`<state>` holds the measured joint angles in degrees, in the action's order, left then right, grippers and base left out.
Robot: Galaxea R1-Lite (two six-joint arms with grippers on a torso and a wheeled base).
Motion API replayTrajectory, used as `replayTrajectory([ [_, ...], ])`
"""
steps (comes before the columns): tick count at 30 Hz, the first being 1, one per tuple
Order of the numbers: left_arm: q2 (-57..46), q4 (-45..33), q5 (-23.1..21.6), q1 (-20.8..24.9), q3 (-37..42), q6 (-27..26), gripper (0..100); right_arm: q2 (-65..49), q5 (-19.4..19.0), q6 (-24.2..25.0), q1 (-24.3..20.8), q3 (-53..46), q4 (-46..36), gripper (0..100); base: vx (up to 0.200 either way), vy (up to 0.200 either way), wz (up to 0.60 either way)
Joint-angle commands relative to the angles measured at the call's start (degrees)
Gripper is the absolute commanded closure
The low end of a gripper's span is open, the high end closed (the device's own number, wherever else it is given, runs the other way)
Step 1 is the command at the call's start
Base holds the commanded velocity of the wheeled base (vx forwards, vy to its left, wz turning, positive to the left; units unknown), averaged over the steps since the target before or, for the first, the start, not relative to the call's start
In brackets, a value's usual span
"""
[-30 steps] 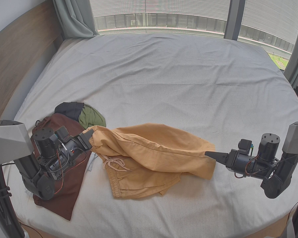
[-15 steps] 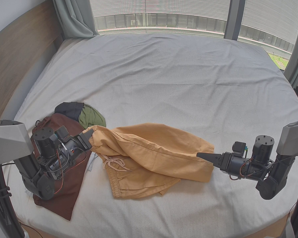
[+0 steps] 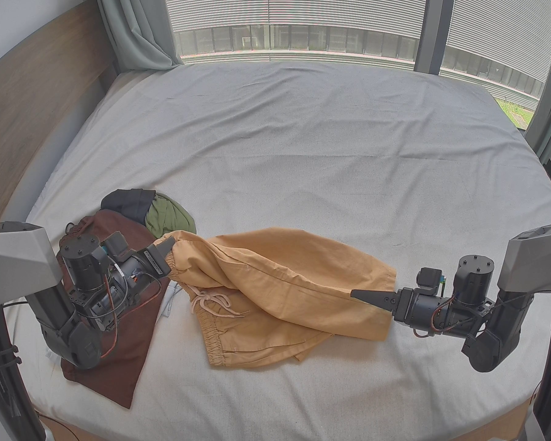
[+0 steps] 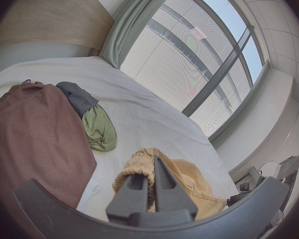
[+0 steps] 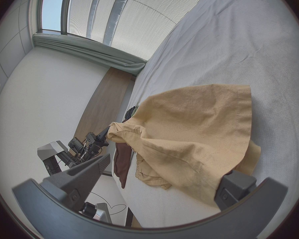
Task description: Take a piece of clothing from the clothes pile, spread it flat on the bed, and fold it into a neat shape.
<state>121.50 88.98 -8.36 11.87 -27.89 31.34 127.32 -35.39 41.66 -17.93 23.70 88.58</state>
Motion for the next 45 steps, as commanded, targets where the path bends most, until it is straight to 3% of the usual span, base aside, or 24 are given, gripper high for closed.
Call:
replayTrajectory([
  [1, 0.05, 0.14, -0.07, -0.01, -0.06, 0.03, 100, 0.83, -0.03, 0.0, -0.52, 0.56, 0.02, 0, 0.0, 0.0, 0.0],
  [20, -0.13, 0.14, -1.04, -0.01, -1.2, -0.05, 100, 2.06, 0.41, 0.0, -0.88, 2.05, 0.1, 0, 0.0, 0.0, 0.0],
  [21, -0.13, 0.14, -1.57, -0.01, -1.11, -0.14, 100, 2.14, 1.02, 0.0, -0.96, 2.05, 0.1, 100, 0.0, 0.0, 0.0],
  [29, -0.21, 0.14, -1.83, -0.1, -1.38, -0.14, 100, 3.29, 1.38, -1.75, -0.96, 1.97, 0.1, 100, 0.0, 0.0, 0.0],
  [31, -0.21, 0.14, -1.83, -0.1, -1.9, -0.14, 100, 3.2, 1.38, -4.92, -0.79, 1.7, 0.1, 100, 0.0, 0.0, 0.0],
  [34, -0.39, 0.14, -2.01, -0.1, -1.99, -0.05, 100, 2.67, 1.46, -5.88, -0.61, 1.7, 0.1, 100, 0.0, 0.0, 0.0],
  [44, -2.94, 0.23, -6.49, -0.18, 0.73, -1.28, 100, 0.39, 1.55, -5.88, 0.09, 1.79, 0.1, 100, 0.0, 0.0, 0.0],
  [45, -4.26, 0.23, -9.65, -0.36, 2.05, -1.63, 100, -0.32, 1.64, -5.97, 0.09, 1.79, 0.1, 100, 0.0, 0.0, 0.0],
])
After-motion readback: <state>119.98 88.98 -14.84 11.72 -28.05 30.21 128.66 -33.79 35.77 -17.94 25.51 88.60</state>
